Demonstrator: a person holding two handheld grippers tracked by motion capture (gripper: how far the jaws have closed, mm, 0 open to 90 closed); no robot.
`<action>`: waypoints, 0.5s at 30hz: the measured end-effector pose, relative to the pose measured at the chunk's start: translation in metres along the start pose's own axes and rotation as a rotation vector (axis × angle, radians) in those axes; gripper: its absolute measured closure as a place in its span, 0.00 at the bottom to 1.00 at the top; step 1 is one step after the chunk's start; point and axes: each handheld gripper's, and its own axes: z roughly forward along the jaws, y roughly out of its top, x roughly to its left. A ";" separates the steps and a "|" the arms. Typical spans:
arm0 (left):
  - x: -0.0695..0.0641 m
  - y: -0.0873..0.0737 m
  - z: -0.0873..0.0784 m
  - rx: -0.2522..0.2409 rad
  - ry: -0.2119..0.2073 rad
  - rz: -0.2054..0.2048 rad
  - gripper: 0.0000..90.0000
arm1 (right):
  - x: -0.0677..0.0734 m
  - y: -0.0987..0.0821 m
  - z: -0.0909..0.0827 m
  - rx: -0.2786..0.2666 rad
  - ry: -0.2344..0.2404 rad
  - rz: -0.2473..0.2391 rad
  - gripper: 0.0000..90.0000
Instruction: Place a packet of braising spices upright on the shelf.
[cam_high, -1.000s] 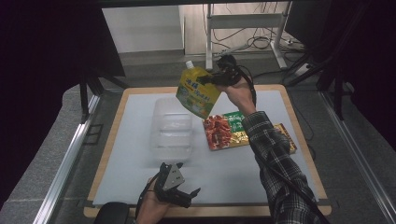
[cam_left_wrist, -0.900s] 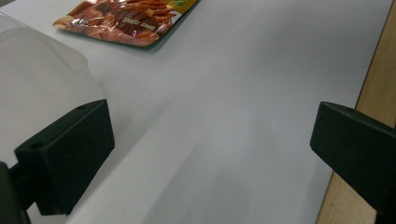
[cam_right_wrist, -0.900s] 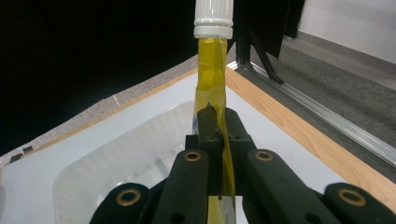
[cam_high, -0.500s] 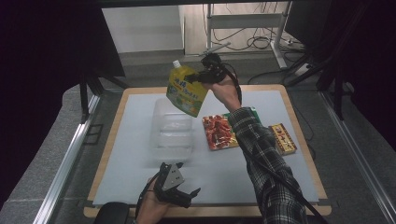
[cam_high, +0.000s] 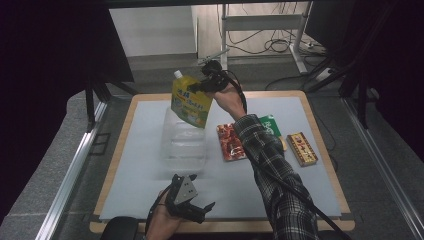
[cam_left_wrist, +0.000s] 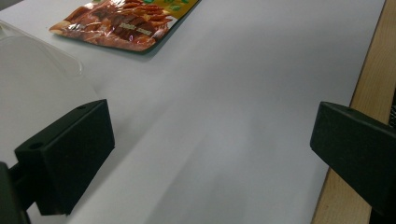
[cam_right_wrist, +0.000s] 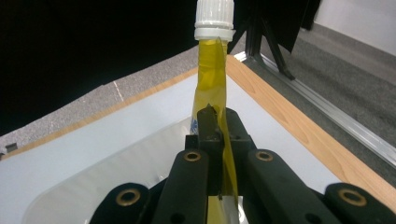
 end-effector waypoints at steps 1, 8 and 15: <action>0.000 0.000 0.000 0.000 -0.001 0.000 0.00 | -0.001 -0.001 0.002 0.005 -0.001 0.003 0.98; 0.000 0.000 0.000 0.002 -0.003 -0.002 0.00 | -0.004 -0.006 0.014 0.036 0.002 0.005 0.98; 0.000 0.000 0.000 -0.005 -0.002 -0.004 0.00 | 0.000 -0.009 0.028 0.057 0.012 -0.001 0.98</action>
